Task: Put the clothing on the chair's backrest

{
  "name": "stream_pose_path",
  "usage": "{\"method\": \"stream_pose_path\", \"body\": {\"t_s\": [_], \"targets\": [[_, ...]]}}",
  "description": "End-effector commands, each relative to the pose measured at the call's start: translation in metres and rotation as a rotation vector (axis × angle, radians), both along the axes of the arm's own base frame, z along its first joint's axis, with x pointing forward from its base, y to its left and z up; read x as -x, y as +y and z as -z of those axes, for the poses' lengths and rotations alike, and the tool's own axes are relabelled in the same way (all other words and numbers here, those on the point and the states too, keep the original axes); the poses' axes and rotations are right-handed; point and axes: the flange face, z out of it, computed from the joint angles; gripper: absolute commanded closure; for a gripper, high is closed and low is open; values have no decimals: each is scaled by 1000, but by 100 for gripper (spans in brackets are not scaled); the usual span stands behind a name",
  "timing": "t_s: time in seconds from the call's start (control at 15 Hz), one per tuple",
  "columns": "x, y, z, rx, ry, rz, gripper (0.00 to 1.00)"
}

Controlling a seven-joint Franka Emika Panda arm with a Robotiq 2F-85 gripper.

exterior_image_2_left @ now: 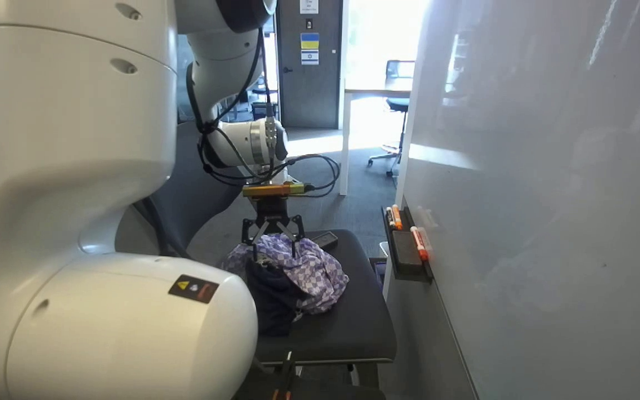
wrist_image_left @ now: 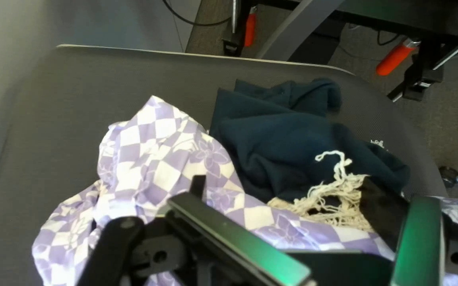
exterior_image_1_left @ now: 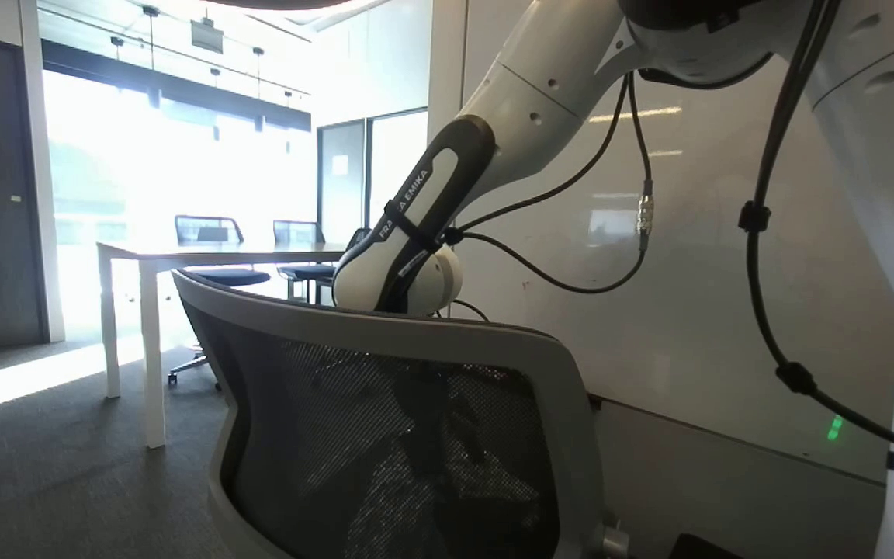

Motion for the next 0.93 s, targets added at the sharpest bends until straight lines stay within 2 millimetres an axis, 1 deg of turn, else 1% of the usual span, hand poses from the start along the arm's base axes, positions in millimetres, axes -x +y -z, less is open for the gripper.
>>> {"method": "stream_pose_path", "body": {"t_s": [0.0,0.13,0.27,0.4,0.47,0.6,0.8,0.87], "targets": [[-12,10,-6,-3,8,-62,0],[-10,19,-11,-29,27,-98,0],[-4,22,-14,-7,61,-128,0],[3,15,-10,47,143,-114,0],[10,12,-11,59,182,-99,0],[17,9,-13,64,207,-104,0],[11,9,5,64,199,-146,0],[7,9,15,87,174,-165,0]]}}
